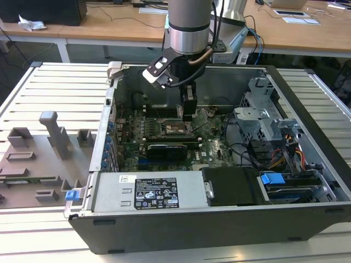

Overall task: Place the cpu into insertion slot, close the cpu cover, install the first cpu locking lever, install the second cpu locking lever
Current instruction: 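Place the cpu into insertion slot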

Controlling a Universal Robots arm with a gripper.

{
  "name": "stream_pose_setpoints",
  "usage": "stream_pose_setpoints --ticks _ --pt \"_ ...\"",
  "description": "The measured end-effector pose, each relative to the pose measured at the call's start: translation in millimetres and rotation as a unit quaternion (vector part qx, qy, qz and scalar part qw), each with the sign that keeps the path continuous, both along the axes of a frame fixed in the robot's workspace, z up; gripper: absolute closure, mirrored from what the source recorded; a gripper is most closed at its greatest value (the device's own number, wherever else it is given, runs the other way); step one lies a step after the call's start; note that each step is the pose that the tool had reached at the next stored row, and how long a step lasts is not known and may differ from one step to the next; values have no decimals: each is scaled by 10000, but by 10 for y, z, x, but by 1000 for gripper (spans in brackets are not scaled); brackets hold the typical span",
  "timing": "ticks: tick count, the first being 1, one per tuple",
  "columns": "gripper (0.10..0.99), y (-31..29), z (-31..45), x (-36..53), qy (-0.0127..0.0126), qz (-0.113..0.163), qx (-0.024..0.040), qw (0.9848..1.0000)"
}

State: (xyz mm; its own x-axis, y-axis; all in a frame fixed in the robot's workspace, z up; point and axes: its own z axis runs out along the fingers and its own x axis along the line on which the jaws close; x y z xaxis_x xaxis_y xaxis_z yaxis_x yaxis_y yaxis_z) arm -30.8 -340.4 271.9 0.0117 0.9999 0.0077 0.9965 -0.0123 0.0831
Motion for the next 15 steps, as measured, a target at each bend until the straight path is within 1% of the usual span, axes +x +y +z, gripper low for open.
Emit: stream_pose_setpoints --ticks 3,8,13,15 --pt "545 0 -6 -11 0 0 0 10000" --pt "545 1 -31 -94 0 0 0 10000" --pt "545 1 -44 -155 0 0 0 10000" --pt "545 13 -49 -174 0 0 0 10000"
